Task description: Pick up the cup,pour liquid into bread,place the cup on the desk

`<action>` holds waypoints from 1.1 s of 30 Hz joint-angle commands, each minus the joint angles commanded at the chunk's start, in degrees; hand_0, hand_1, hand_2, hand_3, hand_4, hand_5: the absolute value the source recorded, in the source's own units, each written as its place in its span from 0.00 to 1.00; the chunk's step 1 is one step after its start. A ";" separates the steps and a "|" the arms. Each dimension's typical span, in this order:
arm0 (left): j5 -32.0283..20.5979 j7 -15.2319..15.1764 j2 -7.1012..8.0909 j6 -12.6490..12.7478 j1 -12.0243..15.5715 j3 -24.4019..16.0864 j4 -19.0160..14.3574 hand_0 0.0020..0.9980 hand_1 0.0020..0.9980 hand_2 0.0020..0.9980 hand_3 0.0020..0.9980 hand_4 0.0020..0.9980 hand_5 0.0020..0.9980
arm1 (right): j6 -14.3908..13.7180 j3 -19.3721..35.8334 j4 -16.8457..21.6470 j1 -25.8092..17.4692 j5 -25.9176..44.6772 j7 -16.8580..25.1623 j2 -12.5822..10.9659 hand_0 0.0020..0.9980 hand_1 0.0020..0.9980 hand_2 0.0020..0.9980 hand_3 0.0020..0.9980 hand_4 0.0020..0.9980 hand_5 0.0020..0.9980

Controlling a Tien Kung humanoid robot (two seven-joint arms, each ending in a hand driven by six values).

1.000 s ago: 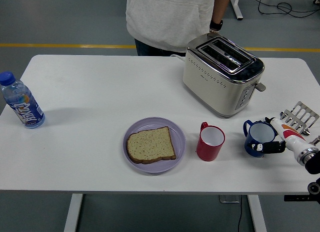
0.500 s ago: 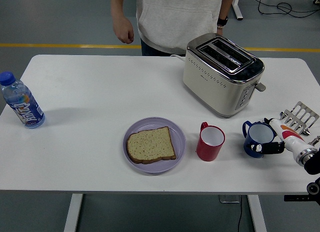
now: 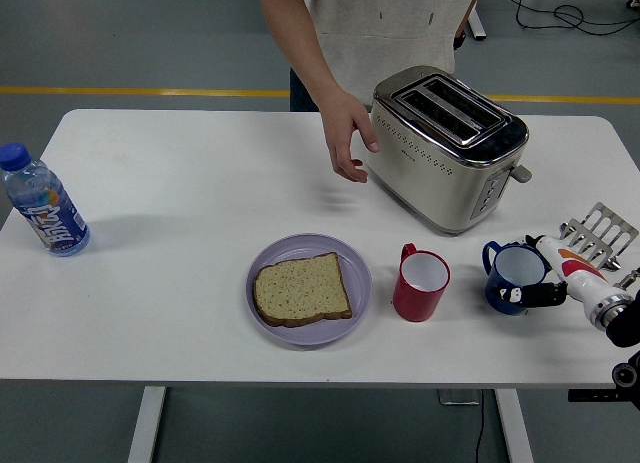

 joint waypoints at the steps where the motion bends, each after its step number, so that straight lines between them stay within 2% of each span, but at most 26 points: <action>1: 0.01 0.01 0.00 0.00 0.01 -0.02 -0.01 0.70 0.71 0.71 0.57 0.25 1.00 | 0.03 0.00 0.03 -0.03 -0.04 0.00 0.00 0.48 0.46 0.57 0.57 0.68 0.07; 30: 2.18 0.99 -0.30 0.10 0.57 -1.52 0.03 0.70 0.71 0.71 0.57 0.25 1.00 | 1.00 -0.67 -0.30 -0.43 -0.23 -0.28 -0.56 0.49 0.46 0.58 0.58 0.68 0.07; 31: 2.23 1.01 -0.31 0.10 0.58 -1.55 0.03 0.70 0.71 0.71 0.57 0.25 1.00 | 0.99 -0.69 -0.32 -0.43 -0.25 -0.28 -0.57 0.51 0.47 0.60 0.64 0.69 0.07; 33: 2.45 1.09 -0.31 0.09 0.62 -1.65 0.02 0.70 0.71 0.71 0.57 0.25 1.00 | 0.99 -0.72 -0.31 -0.41 -0.36 -0.22 -0.59 0.51 0.47 0.60 0.64 0.69 0.07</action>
